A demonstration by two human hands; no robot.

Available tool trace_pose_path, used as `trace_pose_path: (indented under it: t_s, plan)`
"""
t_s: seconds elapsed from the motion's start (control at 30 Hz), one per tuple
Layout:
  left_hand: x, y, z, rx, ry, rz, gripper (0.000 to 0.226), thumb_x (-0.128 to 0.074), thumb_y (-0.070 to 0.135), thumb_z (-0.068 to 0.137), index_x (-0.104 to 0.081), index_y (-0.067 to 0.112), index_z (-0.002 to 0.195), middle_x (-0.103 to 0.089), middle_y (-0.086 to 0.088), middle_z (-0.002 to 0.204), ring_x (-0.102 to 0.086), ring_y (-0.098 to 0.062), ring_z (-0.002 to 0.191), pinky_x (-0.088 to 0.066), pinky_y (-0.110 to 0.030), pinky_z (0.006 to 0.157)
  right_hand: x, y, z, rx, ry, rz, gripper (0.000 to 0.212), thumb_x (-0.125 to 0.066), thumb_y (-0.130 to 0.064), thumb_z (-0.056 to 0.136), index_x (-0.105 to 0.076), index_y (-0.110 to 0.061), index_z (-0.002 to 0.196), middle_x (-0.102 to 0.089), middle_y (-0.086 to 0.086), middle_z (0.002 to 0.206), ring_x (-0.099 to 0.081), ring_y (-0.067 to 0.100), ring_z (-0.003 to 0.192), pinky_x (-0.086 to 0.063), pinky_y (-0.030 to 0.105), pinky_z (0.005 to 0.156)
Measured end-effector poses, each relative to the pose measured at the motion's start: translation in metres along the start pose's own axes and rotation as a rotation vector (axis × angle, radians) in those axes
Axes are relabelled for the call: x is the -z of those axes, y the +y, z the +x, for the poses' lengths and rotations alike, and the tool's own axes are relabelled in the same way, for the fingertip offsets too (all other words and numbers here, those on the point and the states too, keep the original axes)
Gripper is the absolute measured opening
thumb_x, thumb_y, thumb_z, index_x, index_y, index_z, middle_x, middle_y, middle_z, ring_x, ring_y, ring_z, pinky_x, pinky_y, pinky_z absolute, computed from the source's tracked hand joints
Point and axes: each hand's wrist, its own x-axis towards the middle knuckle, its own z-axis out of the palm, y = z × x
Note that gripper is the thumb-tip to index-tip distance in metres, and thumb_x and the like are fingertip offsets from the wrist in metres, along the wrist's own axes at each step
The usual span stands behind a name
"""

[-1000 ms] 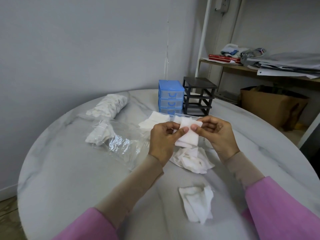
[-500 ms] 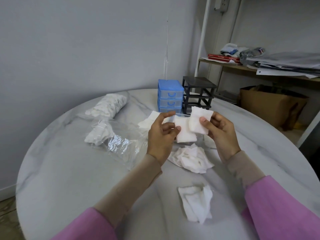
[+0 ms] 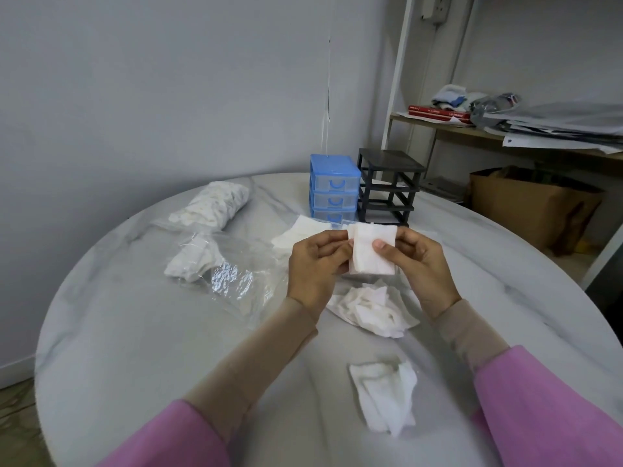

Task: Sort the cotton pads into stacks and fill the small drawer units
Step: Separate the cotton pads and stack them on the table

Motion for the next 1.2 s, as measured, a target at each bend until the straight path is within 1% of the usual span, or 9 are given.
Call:
trace_pose_path:
  t_s: [0.13, 0.27, 0.47, 0.63, 0.7, 0.77, 0.87, 1.0, 1.2]
  plan:
    - [0.000, -0.001, -0.001, -0.005, -0.023, -0.014, 0.019, -0.055, -0.003, 0.088, -0.062, -0.005, 0.106, -0.068, -0.012, 0.090, -0.068, -0.008, 0.069, -0.056, -0.019, 0.065, 0.000, 0.002, 0.001, 0.011, 0.010, -0.029, 0.014, -0.062, 0.000, 0.083, -0.064, -0.012, 0.089, -0.066, 0.002, 0.087, -0.058, 0.017, 0.085, -0.051, 0.020, 0.073]
    - [-0.001, 0.000, 0.000, -0.005, -0.015, -0.012, 0.020, -0.056, 0.000, 0.089, -0.063, -0.004, 0.107, -0.068, -0.012, 0.094, -0.068, -0.008, 0.071, -0.055, -0.019, 0.066, 0.001, 0.005, 0.002, 0.006, 0.017, -0.069, 0.012, -0.065, -0.003, 0.081, -0.065, -0.012, 0.088, -0.066, 0.004, 0.087, -0.058, 0.018, 0.086, -0.049, 0.032, 0.080]
    - [-0.005, 0.004, -0.004, -0.001, -0.033, -0.056, 0.021, -0.054, 0.002, 0.090, -0.062, -0.008, 0.107, -0.068, -0.010, 0.085, -0.068, -0.008, 0.067, -0.054, -0.018, 0.061, 0.003, 0.007, 0.003, 0.029, 0.035, -0.140, 0.008, -0.067, -0.007, 0.081, -0.065, -0.012, 0.086, -0.064, 0.006, 0.086, -0.055, 0.019, 0.080, -0.047, 0.037, 0.076]
    - [-0.007, 0.008, -0.006, 0.004, -0.030, -0.046, 0.011, -0.059, 0.012, 0.089, -0.065, 0.002, 0.089, -0.068, -0.004, 0.078, -0.067, -0.012, 0.067, -0.053, -0.022, 0.052, 0.006, 0.012, 0.002, 0.058, 0.012, -0.250, 0.007, -0.069, -0.015, 0.081, -0.064, -0.013, 0.085, -0.062, 0.004, 0.089, -0.058, 0.022, 0.084, -0.050, 0.045, 0.079]
    - [-0.008, 0.007, -0.006, -0.009, -0.026, -0.028, 0.006, -0.063, 0.011, 0.086, -0.064, 0.005, 0.086, -0.069, -0.004, 0.079, -0.068, -0.015, 0.072, -0.055, -0.025, 0.058, 0.005, 0.013, 0.002, 0.061, 0.001, -0.230, 0.009, -0.069, -0.014, 0.081, -0.064, -0.012, 0.088, -0.062, 0.008, 0.097, -0.061, 0.021, 0.091, -0.051, 0.042, 0.082]
    - [-0.008, 0.007, -0.006, -0.019, -0.037, -0.015, 0.002, -0.065, 0.010, 0.084, -0.065, 0.009, 0.084, -0.069, -0.004, 0.080, -0.067, -0.015, 0.075, -0.057, -0.028, 0.064, 0.004, 0.011, 0.002, 0.052, -0.008, -0.184, 0.012, -0.067, -0.013, 0.082, -0.064, -0.010, 0.093, -0.064, 0.010, 0.102, -0.063, 0.012, 0.091, -0.053, 0.030, 0.080]
    - [-0.007, 0.004, -0.003, -0.061, -0.033, 0.065, 0.006, -0.067, 0.007, 0.082, -0.064, 0.009, 0.087, -0.068, -0.004, 0.083, -0.066, -0.016, 0.079, -0.057, -0.030, 0.072, 0.004, 0.009, 0.002, 0.043, -0.028, -0.122, 0.010, -0.066, -0.008, 0.082, -0.063, -0.006, 0.092, -0.067, -0.001, 0.088, -0.064, 0.001, 0.079, -0.052, 0.018, 0.073]
    - [-0.006, 0.002, -0.001, -0.042, 0.013, -0.007, 0.014, -0.060, 0.001, 0.086, -0.059, -0.003, 0.099, -0.064, -0.009, 0.086, -0.064, -0.017, 0.078, -0.054, -0.022, 0.057, 0.003, 0.009, 0.003, 0.053, -0.035, -0.118, 0.011, -0.065, -0.002, 0.081, -0.059, -0.003, 0.090, -0.064, -0.002, 0.083, -0.061, 0.000, 0.072, -0.051, 0.016, 0.069]
    - [-0.005, -0.004, -0.001, -0.175, 0.060, 0.153, 0.026, -0.058, -0.001, 0.088, -0.044, 0.022, 0.091, -0.061, -0.010, 0.078, -0.060, -0.020, 0.074, -0.052, -0.036, 0.071, 0.006, 0.012, 0.005, 0.040, -0.008, -0.050, 0.029, -0.063, 0.001, 0.083, -0.040, -0.017, 0.081, -0.054, 0.016, 0.091, -0.055, 0.023, 0.081, -0.050, 0.039, 0.076]
